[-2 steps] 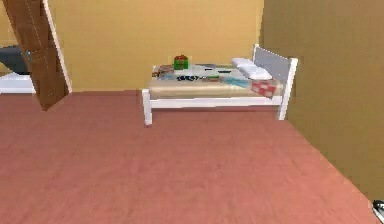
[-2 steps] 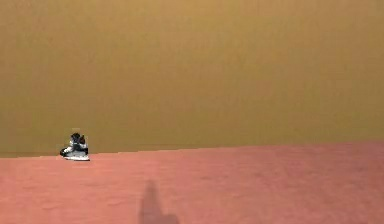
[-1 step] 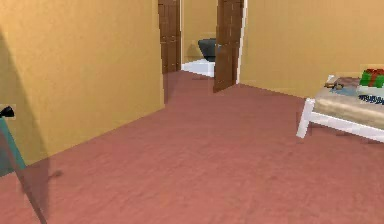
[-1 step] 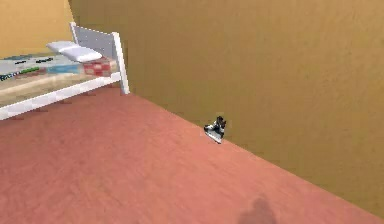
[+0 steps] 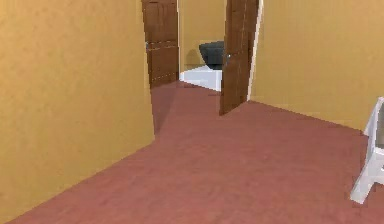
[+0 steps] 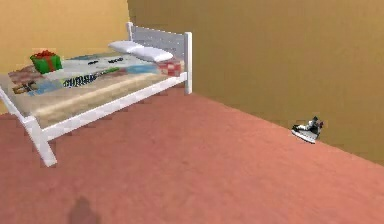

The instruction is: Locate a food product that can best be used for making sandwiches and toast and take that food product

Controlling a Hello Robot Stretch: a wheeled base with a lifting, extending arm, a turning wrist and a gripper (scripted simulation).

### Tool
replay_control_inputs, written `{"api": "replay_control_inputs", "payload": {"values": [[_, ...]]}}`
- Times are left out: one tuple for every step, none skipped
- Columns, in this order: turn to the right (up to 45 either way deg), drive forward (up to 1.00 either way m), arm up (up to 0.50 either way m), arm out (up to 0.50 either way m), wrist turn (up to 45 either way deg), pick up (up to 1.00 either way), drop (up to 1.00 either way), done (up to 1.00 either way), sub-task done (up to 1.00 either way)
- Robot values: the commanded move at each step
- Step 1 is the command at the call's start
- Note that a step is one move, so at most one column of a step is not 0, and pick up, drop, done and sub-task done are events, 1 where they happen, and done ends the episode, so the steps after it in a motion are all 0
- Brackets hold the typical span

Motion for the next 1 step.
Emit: {"api": "replay_control_inputs", "payload": {"values": [[0.0,1.00,0.00,0.00,0.0,0.00,0.00,0.00,0.00]]}}
